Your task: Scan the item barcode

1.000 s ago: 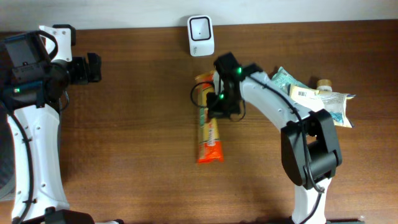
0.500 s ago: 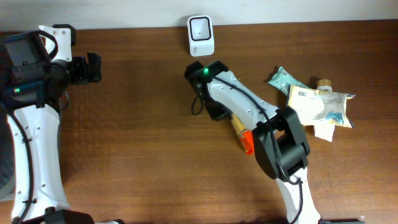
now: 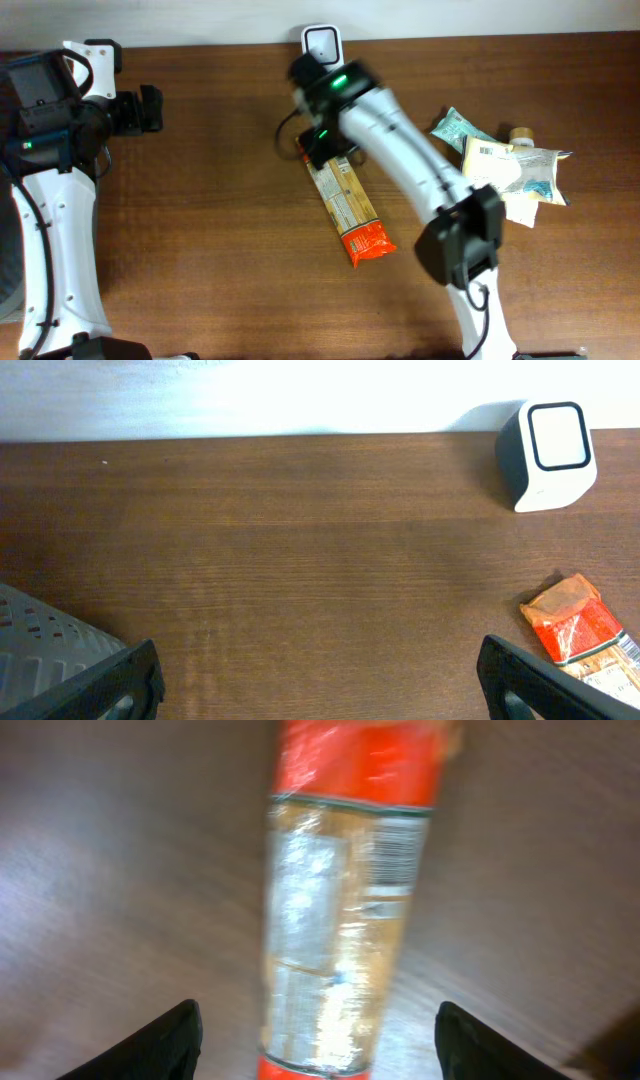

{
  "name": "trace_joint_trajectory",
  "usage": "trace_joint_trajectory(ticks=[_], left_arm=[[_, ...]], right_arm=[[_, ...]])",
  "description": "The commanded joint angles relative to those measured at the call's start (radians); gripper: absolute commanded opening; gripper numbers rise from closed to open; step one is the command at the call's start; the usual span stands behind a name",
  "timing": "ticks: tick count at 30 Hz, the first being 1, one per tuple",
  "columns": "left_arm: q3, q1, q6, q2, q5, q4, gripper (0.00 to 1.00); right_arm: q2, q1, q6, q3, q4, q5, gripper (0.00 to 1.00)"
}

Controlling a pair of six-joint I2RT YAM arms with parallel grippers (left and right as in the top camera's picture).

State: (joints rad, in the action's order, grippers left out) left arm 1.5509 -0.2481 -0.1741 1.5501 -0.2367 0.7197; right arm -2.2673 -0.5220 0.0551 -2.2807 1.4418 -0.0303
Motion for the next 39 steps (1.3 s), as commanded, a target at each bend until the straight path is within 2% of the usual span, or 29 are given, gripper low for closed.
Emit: trace_joint_trajectory(ticks=[1,3,6,8,13,15,18,21,24,29,31,33,35,37,39], left_arm=[[0.003,-0.003,0.009,-0.012,-0.011,0.000,0.99],[0.003,-0.003,0.009,-0.012,-0.011,0.000,0.99],[0.003,-0.003,0.009,-0.012,-0.011,0.000,0.99],[0.003,-0.003,0.009,-0.012,-0.011,0.000,0.99],[0.003,-0.003,0.009,-0.012,-0.011,0.000,0.99],[0.004,-0.003,0.009,-0.012,-0.011,0.000,0.99],[0.003,-0.003,0.009,-0.012,-0.011,0.000,0.99],[0.004,-0.003,0.009,-0.012,-0.011,0.000,0.99],[0.003,-0.003,0.009,-0.013,-0.011,0.000,0.99],[0.003,-0.003,0.009,-0.012,-0.011,0.000,0.99],[0.003,-0.003,0.009,-0.012,-0.011,0.000,0.99],[0.003,-0.003,0.009,-0.012,-0.011,0.000,0.99],[0.004,-0.003,0.009,-0.012,-0.011,0.000,0.99],[0.004,-0.003,0.009,-0.012,-0.011,0.000,0.99],[0.003,-0.003,0.009,-0.012,-0.011,0.000,0.99]], right_arm=[[0.014,0.154,-0.139,0.002,0.037,-0.293,0.75],[0.013,0.222,-0.175,0.054,0.043,-0.383,0.75],[0.013,0.262,-0.188,0.172,0.042,-0.404,0.72],[0.013,0.234,-0.190,0.229,0.030,-0.404,0.64],[0.013,0.073,-0.184,0.307,-0.006,-0.404,0.61],[0.013,-0.023,-0.122,0.360,-0.031,-0.402,0.61],[0.013,-0.079,-0.040,0.454,-0.038,-0.360,0.61],[0.013,-0.082,0.061,0.551,-0.039,-0.288,0.58],[0.013,-0.024,0.175,0.607,-0.040,-0.159,0.58],[0.013,0.156,0.188,0.609,-0.179,-0.027,0.58],[0.013,0.237,0.079,0.608,-0.297,-0.065,0.54],[0.021,0.264,0.002,0.563,-0.295,-0.166,0.51],[0.053,0.261,-0.031,0.455,-0.228,-0.244,0.51],[0.075,0.259,-0.033,0.341,-0.183,-0.241,0.51],[0.078,0.272,0.000,0.230,-0.235,-0.185,0.51]])
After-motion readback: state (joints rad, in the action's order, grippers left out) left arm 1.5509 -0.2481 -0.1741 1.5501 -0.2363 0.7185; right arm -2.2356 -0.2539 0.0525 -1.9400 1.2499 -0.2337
